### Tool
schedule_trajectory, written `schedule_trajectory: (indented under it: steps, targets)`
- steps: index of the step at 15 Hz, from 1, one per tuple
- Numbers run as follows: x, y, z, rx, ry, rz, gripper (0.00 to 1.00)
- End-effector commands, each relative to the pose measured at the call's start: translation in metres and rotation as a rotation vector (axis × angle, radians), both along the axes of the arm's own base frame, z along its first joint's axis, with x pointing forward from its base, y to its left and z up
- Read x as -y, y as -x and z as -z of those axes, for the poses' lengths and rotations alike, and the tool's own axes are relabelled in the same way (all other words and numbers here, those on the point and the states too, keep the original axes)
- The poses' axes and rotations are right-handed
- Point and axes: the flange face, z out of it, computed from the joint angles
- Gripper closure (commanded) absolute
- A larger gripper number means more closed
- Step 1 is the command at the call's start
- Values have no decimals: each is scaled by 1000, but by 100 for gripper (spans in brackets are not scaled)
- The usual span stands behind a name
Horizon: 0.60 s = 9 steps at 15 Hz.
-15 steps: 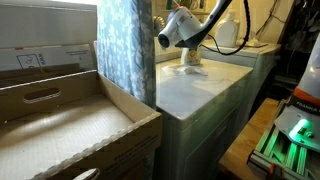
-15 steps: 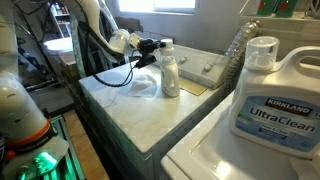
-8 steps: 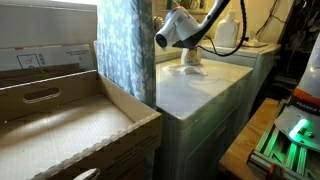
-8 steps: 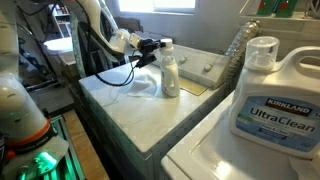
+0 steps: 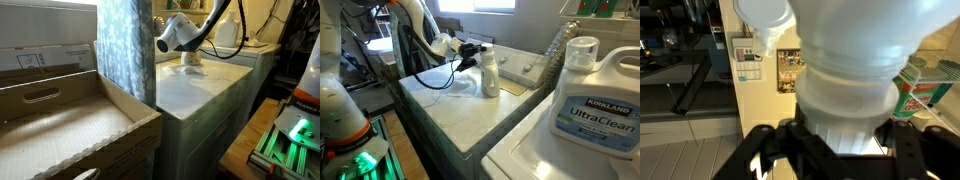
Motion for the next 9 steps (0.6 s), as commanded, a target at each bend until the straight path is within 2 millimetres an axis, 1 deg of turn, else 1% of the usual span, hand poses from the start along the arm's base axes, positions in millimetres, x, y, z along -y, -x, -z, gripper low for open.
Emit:
schedule_trajectory:
  steps: [1,4,9]
  targets:
    - [10,4,6,11,22,19,62]
    - [13,4,10,-8,26,28,62]
    - [5,1,16,5,-7,20,62]
